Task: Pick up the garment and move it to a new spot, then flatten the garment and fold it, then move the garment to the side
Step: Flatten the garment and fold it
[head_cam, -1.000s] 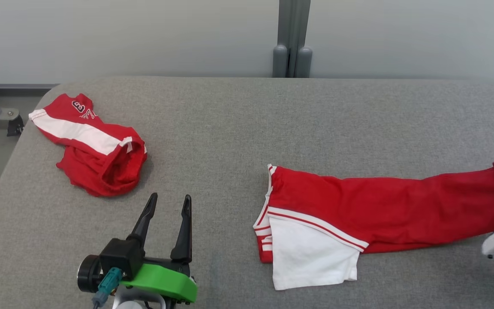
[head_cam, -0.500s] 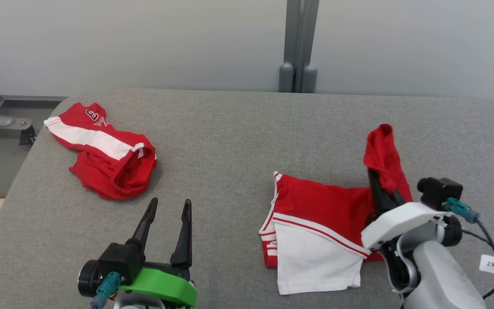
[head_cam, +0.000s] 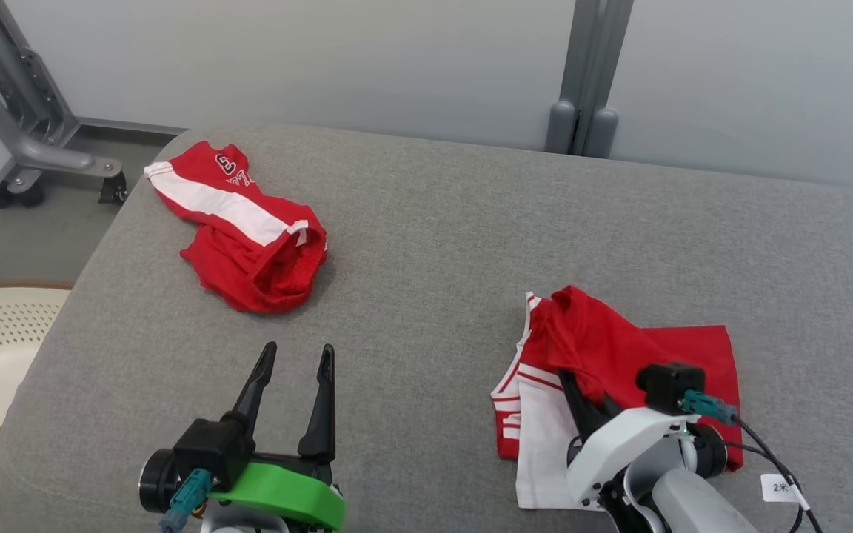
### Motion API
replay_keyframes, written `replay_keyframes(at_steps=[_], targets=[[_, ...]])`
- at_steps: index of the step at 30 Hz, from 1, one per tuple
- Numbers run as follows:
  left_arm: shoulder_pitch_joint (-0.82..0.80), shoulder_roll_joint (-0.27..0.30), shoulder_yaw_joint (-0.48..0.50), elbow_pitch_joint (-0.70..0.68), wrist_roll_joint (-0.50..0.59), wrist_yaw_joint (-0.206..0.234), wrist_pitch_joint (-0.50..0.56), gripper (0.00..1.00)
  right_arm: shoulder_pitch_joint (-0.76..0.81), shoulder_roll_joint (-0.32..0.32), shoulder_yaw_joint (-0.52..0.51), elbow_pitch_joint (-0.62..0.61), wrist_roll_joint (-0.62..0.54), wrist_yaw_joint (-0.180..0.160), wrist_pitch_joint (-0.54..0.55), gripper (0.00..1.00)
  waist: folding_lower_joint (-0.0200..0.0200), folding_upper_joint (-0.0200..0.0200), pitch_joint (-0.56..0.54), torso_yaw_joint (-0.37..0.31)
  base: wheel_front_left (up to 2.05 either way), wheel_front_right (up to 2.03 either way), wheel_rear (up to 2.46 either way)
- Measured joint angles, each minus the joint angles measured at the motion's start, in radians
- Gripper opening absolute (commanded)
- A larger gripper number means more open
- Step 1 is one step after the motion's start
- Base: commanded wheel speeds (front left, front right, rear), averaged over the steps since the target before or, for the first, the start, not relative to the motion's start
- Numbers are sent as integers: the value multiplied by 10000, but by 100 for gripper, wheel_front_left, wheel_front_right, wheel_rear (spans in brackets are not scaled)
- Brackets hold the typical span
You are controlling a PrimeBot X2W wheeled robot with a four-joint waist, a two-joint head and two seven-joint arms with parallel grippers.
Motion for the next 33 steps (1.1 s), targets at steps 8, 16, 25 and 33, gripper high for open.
replay_keyframes(at_steps=[8,16,25,33], targets=[[-31,0,-27,-65,-58,65,-2,100,-359,-8,947,848,612,0,-355,100,0,0,280,290,0,0,0],[-35,0,-23,-38,-86,125,-2,100,-698,36,2830,341,1919,0,-169,100,0,0,263,73,0,0,0],[-44,0,4,-332,-121,151,-2,100,-1200,-625,2031,-364,861,0,-623,100,0,0,125,-622,0,0,0],[-58,-2,46,-848,-221,280,-2,100,-340,-1559,82,-2161,-989,0,-736,100,0,0,-19,-1306,0,0,0]])
